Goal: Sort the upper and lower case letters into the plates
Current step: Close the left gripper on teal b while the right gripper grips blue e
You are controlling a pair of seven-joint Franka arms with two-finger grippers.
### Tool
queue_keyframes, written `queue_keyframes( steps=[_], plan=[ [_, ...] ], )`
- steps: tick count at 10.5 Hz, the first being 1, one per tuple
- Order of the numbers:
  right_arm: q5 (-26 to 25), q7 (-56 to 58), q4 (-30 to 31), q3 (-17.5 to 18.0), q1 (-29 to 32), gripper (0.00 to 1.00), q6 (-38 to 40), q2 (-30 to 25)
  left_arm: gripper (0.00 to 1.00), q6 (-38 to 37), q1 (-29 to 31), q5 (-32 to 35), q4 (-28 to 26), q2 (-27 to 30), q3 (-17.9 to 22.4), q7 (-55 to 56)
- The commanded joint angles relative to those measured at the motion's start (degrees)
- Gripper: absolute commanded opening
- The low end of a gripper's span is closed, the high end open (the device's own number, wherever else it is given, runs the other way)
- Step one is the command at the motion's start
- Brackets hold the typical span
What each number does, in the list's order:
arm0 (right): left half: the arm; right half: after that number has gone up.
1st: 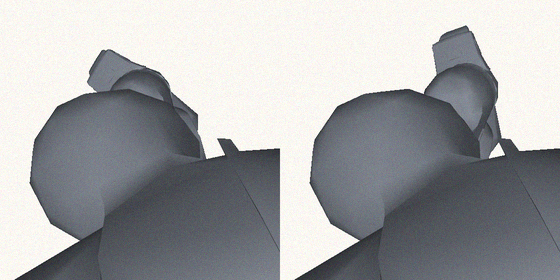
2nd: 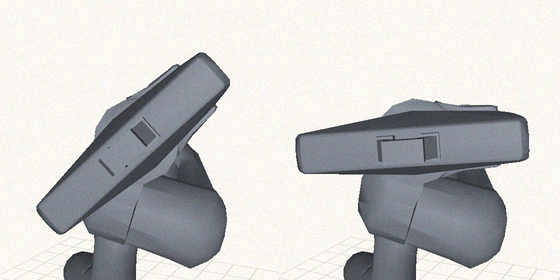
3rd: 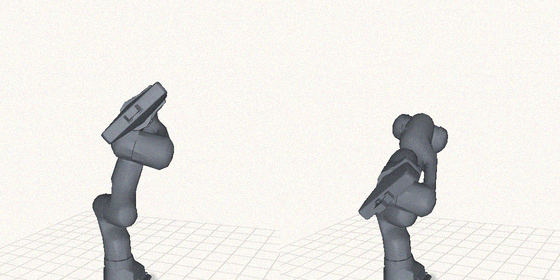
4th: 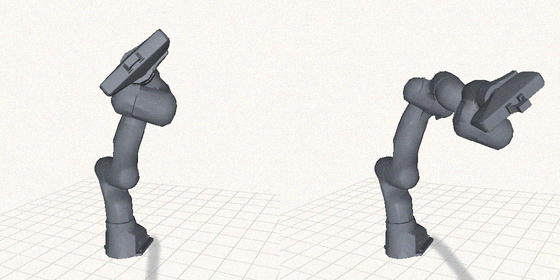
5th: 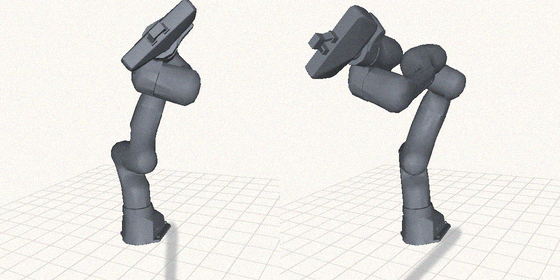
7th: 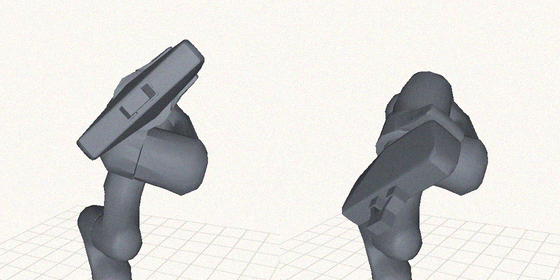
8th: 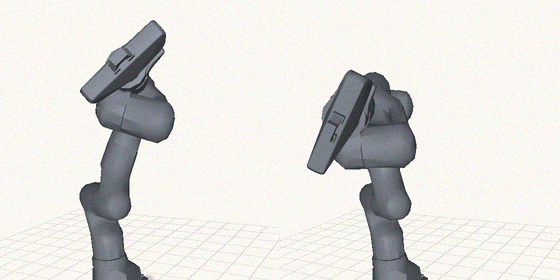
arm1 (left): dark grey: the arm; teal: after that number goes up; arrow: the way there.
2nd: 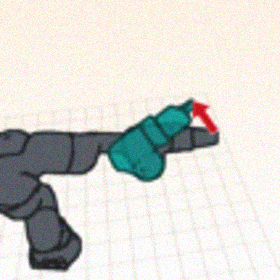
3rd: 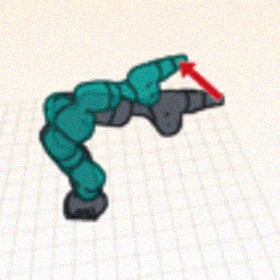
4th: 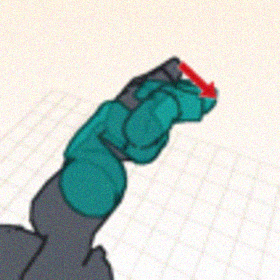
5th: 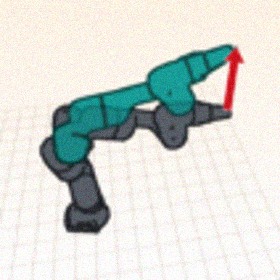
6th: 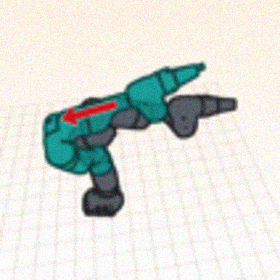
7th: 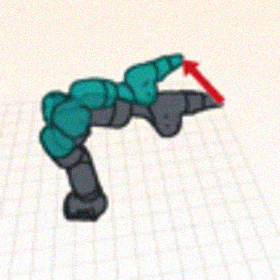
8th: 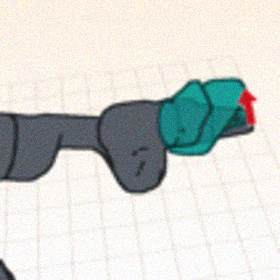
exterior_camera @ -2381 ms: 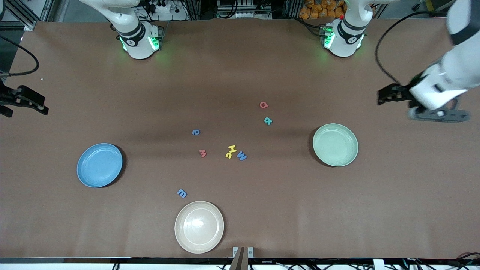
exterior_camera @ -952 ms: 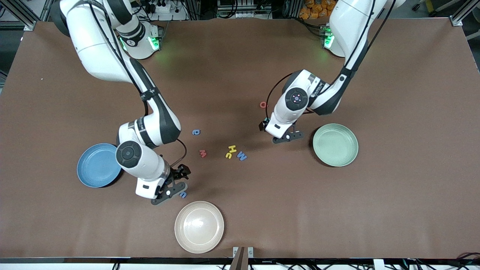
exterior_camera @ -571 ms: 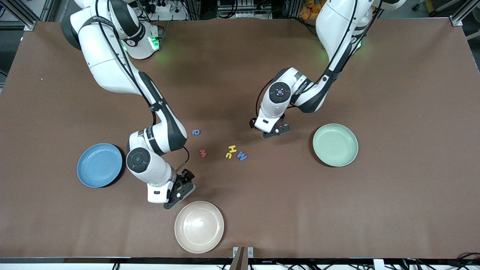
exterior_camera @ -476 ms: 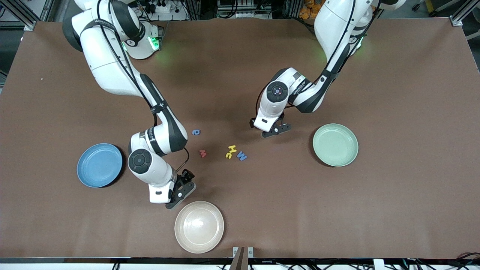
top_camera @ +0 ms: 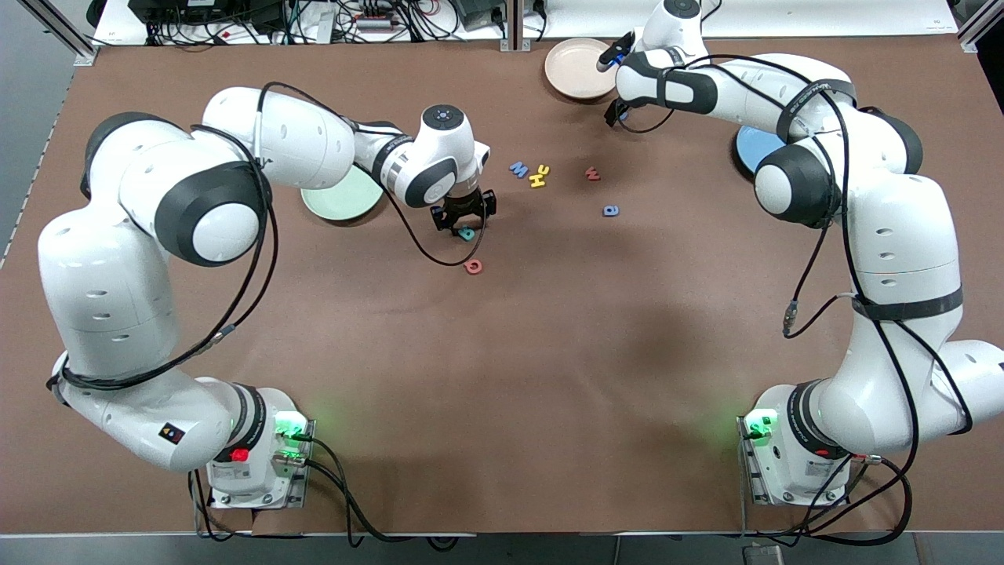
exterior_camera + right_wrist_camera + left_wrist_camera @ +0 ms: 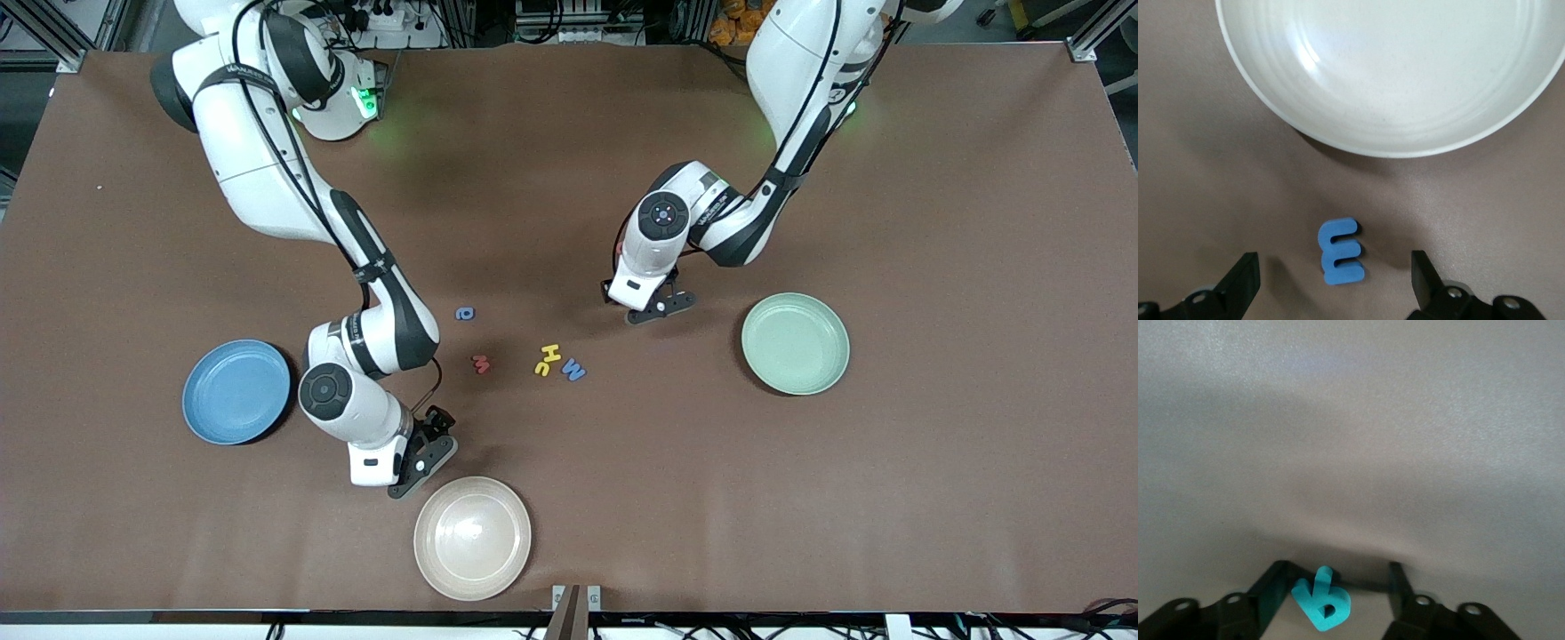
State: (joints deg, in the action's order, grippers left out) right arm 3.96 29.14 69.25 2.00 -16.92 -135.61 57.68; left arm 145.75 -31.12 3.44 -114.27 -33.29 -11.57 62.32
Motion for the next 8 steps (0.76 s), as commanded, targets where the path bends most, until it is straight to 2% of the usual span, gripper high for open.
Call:
queue_keyframes(
  steps=[1,2,3,4,5,6,8],
  plan=[
    [1.66,1.71,-1.84,0.55,0.75,1.00,-1.93,2.00,0.39,1.03,-0.17,1.83,-1.57,0.07,0.23,2.72],
    [1.66,1.71,-1.84,1.24,0.93,1.00,-2.90,2.52,0.34,0.94,-0.08,1.83,-1.57,0.06,0.14,2.81],
    [2.53,1.71,-1.84,1.77,1.62,1.00,-3.43,2.79,0.33,1.03,-0.08,1.83,-1.57,0.06,0.14,2.81],
    [3.50,1.79,-1.84,1.78,1.63,0.82,-4.31,2.97,0.26,1.03,-0.17,1.83,-1.48,0.06,0.14,2.81],
    [3.68,1.71,-1.84,1.78,1.63,0.28,-4.49,3.14,0.24,1.03,-0.08,1.83,-1.39,0.06,0.14,2.81],
    [3.77,1.71,-1.84,2.04,1.72,0.00,-4.49,3.14,0.24,0.94,-0.08,1.83,-1.31,0.06,0.14,2.81],
    [3.86,1.71,-1.84,2.04,1.63,0.00,-3.97,2.88,0.22,0.59,0.61,1.83,-0.61,0.50,-0.03,2.64]
  ],
)
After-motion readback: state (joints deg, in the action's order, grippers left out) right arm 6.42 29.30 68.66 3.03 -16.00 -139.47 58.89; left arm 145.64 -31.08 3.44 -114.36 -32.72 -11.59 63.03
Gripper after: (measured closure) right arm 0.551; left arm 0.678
